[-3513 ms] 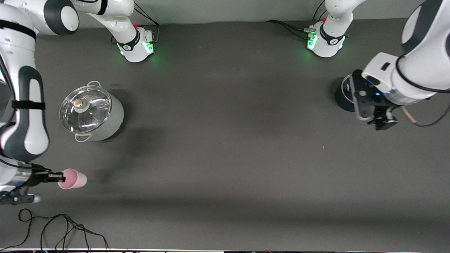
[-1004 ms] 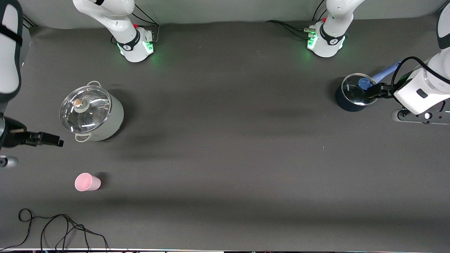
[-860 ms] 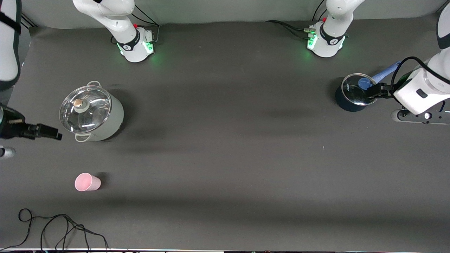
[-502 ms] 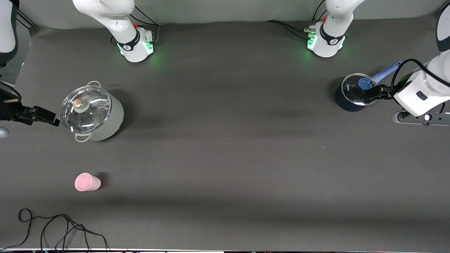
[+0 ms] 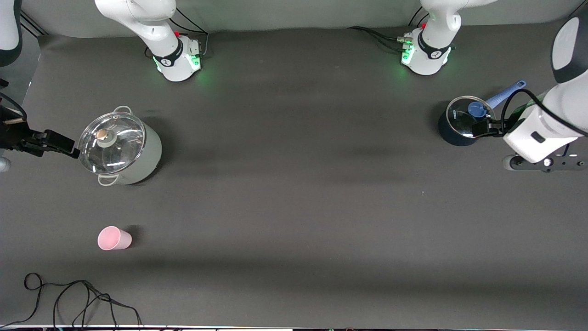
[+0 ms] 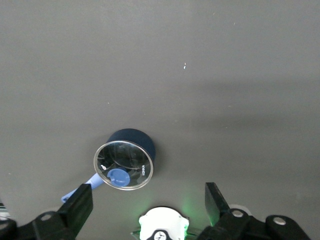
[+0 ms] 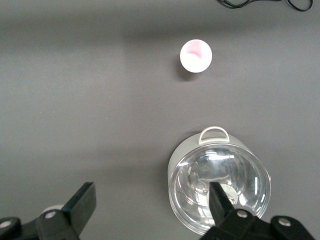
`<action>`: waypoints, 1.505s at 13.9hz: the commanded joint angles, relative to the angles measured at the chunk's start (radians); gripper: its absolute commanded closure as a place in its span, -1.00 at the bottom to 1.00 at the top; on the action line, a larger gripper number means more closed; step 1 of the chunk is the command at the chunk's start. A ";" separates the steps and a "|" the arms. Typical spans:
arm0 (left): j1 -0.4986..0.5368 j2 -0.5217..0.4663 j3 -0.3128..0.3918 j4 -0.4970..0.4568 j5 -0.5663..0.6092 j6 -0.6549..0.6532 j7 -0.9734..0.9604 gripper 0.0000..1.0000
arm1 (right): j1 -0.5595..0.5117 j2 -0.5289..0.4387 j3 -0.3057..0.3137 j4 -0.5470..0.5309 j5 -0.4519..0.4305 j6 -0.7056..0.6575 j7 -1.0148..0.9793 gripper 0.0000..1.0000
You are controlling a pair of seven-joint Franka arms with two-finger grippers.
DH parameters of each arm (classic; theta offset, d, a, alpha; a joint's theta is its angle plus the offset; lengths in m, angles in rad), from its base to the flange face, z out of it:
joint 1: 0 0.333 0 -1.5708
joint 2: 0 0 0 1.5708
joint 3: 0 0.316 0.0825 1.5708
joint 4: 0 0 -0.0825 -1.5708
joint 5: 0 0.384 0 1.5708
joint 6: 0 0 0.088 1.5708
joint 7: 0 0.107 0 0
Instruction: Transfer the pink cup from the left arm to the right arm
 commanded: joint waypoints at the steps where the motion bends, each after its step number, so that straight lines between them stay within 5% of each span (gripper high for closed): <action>1: -0.179 -0.064 0.232 -0.035 -0.054 0.012 0.008 -1.00 | 0.002 -0.008 0.002 0.011 -0.001 -0.020 0.015 -0.99; 7: -0.149 -0.252 0.238 -0.336 -0.055 0.243 0.100 -1.00 | 0.023 -0.020 0.002 0.010 0.003 -0.066 0.026 -0.99; 21: -0.072 -0.221 0.223 -0.307 -0.064 0.354 0.290 -1.00 | 0.017 -0.013 -0.007 0.011 -0.046 -0.071 -0.092 -0.99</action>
